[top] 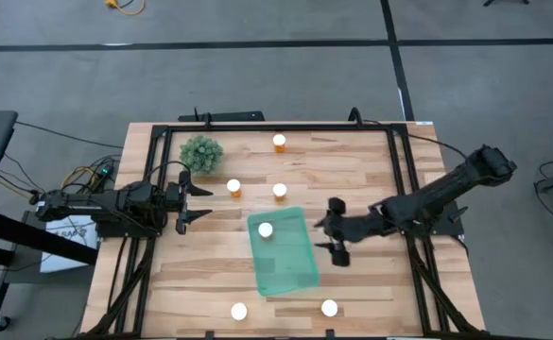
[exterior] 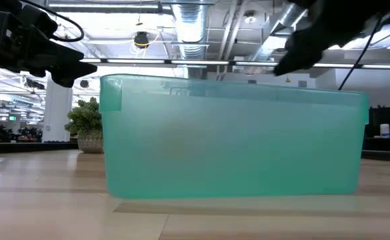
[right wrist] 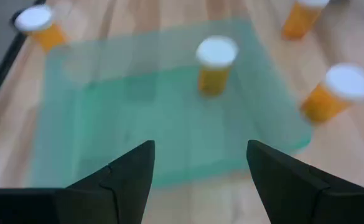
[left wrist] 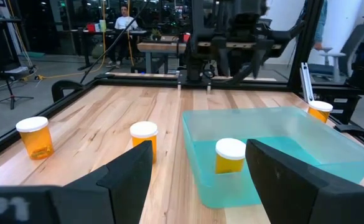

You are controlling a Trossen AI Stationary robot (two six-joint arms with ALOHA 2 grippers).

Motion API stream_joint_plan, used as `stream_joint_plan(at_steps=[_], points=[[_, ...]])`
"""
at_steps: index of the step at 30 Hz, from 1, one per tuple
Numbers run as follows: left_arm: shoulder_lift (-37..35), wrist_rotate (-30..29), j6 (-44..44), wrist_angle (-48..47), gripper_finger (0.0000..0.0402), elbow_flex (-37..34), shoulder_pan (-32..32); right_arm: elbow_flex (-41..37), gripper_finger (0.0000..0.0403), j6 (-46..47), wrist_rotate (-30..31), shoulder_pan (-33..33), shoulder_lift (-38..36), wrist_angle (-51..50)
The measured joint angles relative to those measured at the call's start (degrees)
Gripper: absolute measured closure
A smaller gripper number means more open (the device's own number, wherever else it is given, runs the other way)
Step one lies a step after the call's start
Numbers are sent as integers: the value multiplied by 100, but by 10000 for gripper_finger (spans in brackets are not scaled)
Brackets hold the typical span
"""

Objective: Pick and place pill bottles into a basket
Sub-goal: Put the orange pill bottle into the green bin

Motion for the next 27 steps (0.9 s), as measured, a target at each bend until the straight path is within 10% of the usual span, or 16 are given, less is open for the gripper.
stream_joint_plan(at_steps=[14, 27], points=[[0, -1, 0, -1, 154, 0, 1, 3, 154, 2037, 903, 2419, -95, -688], [0, -2, 0, 0, 154, 0, 0, 0, 154, 2605, 1072, 3305, 1708, 258]])
